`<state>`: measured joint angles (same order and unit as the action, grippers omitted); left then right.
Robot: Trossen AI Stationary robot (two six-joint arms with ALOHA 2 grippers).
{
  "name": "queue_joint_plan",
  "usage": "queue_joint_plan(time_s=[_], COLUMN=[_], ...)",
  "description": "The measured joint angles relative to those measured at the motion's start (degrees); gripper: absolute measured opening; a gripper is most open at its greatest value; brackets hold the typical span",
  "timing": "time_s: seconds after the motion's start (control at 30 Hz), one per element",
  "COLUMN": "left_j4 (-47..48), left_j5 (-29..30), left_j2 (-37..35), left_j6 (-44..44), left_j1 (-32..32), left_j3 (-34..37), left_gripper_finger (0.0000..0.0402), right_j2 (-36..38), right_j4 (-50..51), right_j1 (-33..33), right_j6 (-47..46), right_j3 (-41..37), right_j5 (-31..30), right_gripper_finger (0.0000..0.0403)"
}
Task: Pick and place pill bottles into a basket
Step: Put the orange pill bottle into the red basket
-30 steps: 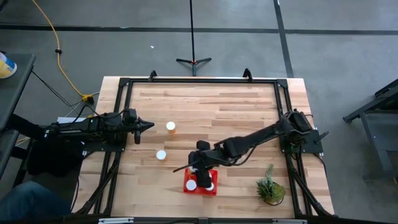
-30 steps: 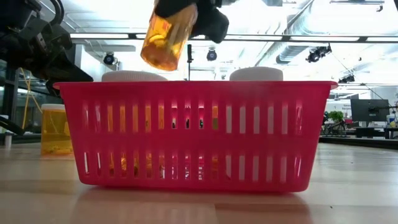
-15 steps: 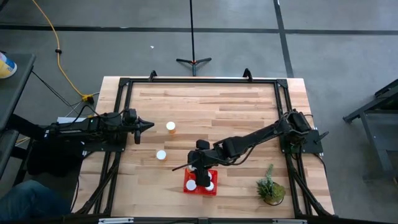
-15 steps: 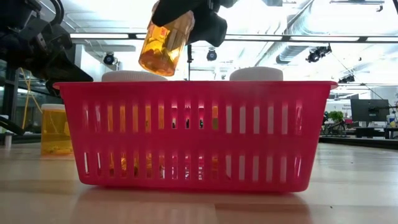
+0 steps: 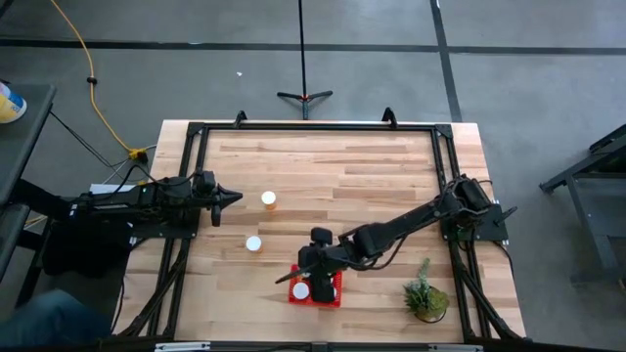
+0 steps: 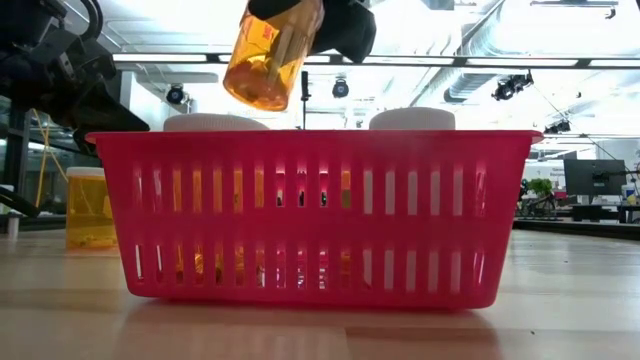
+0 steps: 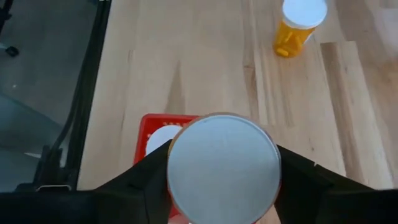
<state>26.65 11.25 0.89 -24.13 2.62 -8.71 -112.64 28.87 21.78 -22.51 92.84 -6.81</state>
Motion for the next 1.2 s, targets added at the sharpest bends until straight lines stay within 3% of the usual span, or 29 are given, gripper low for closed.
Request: queue_joint_plan(time_s=[0.2, 0.4, 0.57, 0.7, 0.93, 1.07, 1.2], left_j4=[0.00, 0.00, 0.00, 0.00, 0.02, 0.02, 0.01], left_j5=[-0.13, -0.20, -0.17, -0.22, -0.28, -0.28, -0.28], left_j2=[0.00, 0.00, -0.01, -0.02, -0.02, -0.02, -0.02], left_j6=[0.28, 0.28, 0.30, 0.30, 0.29, 0.30, 0.30], left_j1=[0.01, 0.01, 0.00, 0.01, -0.01, -0.01, 0.01], left_j3=[0.00, -0.02, 0.00, 0.00, 0.00, 0.00, 0.00], left_gripper_finger=[0.0023, 0.0055, 0.0023, 0.0023, 0.0060, 0.0036, 0.0023], right_j2=[-1.73, -2.99, -2.99, -3.82, -4.61, -5.31, -6.12], right_j4=[0.60, 1.57, 2.34, 1.92, 0.94, 0.98, 1.70], right_j1=[-0.02, 0.04, -0.02, -0.02, -0.35, -0.40, -0.50], right_j6=[-0.27, -1.67, -1.72, -1.67, -1.52, -1.42, -1.06], right_j3=[0.00, 0.00, 0.00, 0.02, 0.02, 0.02, 0.02], right_j5=[1.02, 1.63, 0.55, 0.87, 1.93, 1.84, 2.08], right_gripper_finger=[0.0206, 0.0194, 0.0221, 0.0211, 0.0197, 0.0225, 0.0225])
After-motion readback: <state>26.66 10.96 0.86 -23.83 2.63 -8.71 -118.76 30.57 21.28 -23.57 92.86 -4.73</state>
